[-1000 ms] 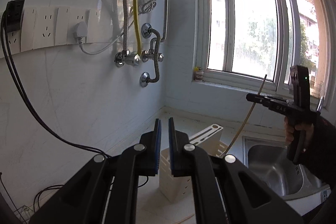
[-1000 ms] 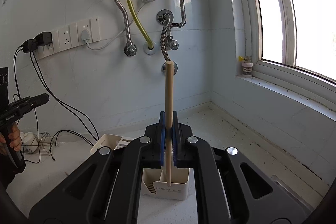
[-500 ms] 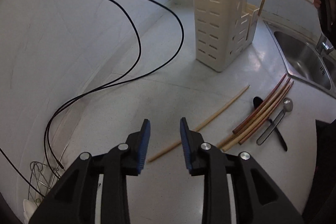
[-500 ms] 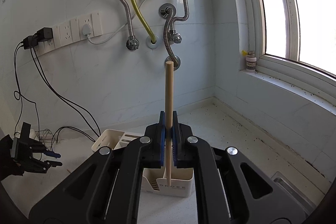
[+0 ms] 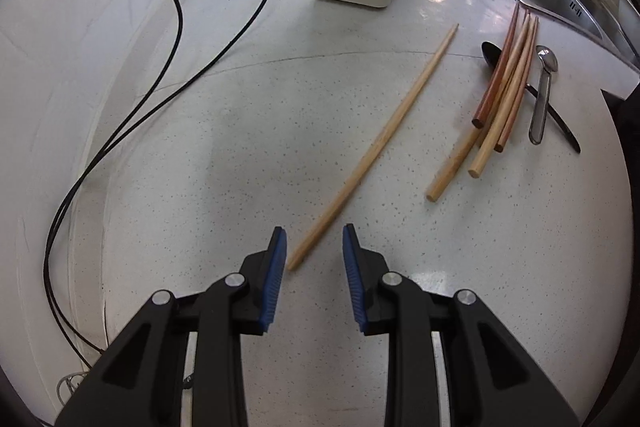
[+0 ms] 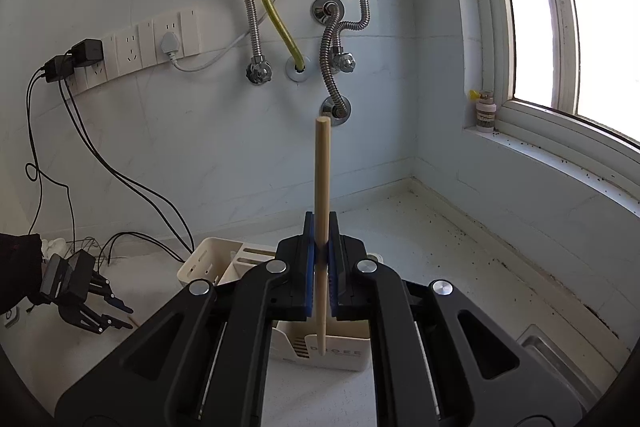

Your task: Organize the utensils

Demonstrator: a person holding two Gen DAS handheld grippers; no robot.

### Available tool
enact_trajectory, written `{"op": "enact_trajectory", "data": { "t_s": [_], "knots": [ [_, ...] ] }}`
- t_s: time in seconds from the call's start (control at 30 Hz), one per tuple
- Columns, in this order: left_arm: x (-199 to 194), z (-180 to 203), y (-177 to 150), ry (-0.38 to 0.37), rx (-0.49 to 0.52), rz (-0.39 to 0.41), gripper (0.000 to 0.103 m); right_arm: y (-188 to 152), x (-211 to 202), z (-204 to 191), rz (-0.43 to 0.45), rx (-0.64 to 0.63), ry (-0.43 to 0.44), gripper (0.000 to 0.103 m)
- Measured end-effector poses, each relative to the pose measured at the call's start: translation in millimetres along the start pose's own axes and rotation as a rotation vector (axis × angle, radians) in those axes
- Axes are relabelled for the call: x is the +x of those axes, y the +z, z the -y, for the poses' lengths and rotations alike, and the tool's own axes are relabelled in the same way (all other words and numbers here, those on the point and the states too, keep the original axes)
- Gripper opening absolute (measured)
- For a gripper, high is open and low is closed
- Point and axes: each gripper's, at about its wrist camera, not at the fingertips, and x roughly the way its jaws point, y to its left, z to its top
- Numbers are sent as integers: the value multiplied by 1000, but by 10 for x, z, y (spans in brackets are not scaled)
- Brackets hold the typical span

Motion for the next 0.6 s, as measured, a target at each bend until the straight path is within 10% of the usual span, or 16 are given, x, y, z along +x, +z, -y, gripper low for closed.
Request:
{"op": "enact_trajectory", "data": {
  "t_s": [0.6],
  "knots": [
    [9, -103, -82, -154, -21, 17, 8, -24, 39, -31, 1, 5, 11, 5]
  ]
}}
